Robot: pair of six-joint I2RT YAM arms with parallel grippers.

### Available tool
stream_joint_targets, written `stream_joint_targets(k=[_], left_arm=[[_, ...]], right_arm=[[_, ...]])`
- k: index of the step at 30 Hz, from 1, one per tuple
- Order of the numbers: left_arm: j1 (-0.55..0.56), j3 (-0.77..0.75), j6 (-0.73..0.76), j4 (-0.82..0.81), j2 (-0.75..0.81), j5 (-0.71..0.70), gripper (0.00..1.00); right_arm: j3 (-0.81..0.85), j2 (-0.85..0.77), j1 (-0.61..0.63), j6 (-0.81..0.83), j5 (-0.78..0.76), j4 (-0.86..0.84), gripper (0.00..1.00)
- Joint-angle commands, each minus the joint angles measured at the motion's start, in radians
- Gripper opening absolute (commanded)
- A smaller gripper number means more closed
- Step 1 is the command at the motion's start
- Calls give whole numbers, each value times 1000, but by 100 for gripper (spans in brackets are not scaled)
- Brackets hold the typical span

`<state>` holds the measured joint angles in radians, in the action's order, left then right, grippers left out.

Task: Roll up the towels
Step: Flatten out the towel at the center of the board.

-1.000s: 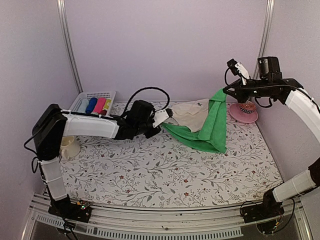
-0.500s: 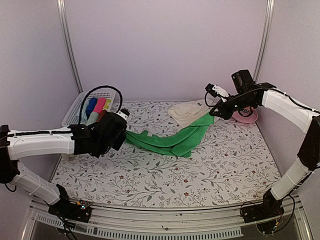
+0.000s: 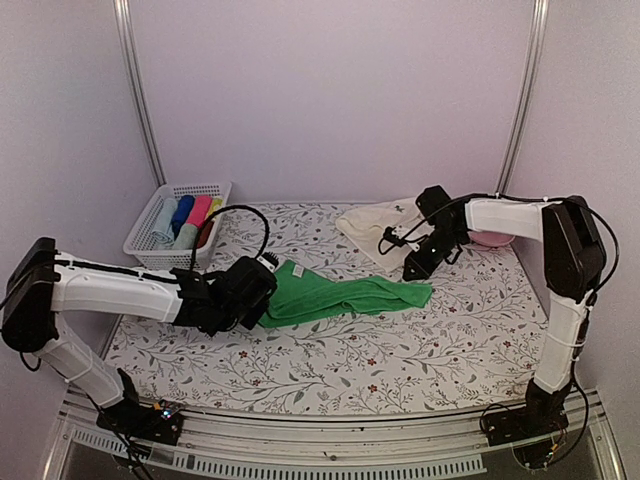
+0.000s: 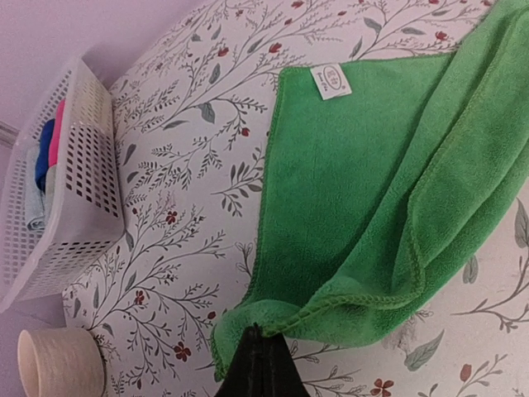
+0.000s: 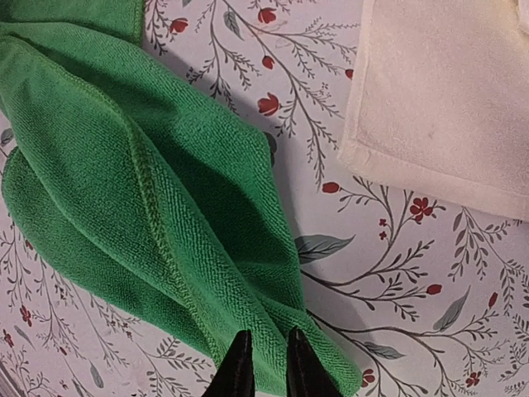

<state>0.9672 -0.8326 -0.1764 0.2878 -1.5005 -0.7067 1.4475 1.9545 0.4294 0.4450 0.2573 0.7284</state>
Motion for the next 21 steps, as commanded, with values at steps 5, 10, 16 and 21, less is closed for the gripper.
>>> stream_joint_targets(k=[5, 10, 16, 21], left_arm=[[12, 31, -12, -97, 8, -22, 0], [9, 40, 0, -117, 8, -23, 0], [10, 56, 19, -166, 3, -19, 0], [9, 88, 24, -219, 12, -15, 0]], right_arm=[[-181, -240, 28, 182, -57, -196, 25], [-406, -371, 49, 367, -98, -301, 27], [-491, -438, 57, 456, -72, -325, 34], [-514, -375, 110, 456, -162, -357, 42]])
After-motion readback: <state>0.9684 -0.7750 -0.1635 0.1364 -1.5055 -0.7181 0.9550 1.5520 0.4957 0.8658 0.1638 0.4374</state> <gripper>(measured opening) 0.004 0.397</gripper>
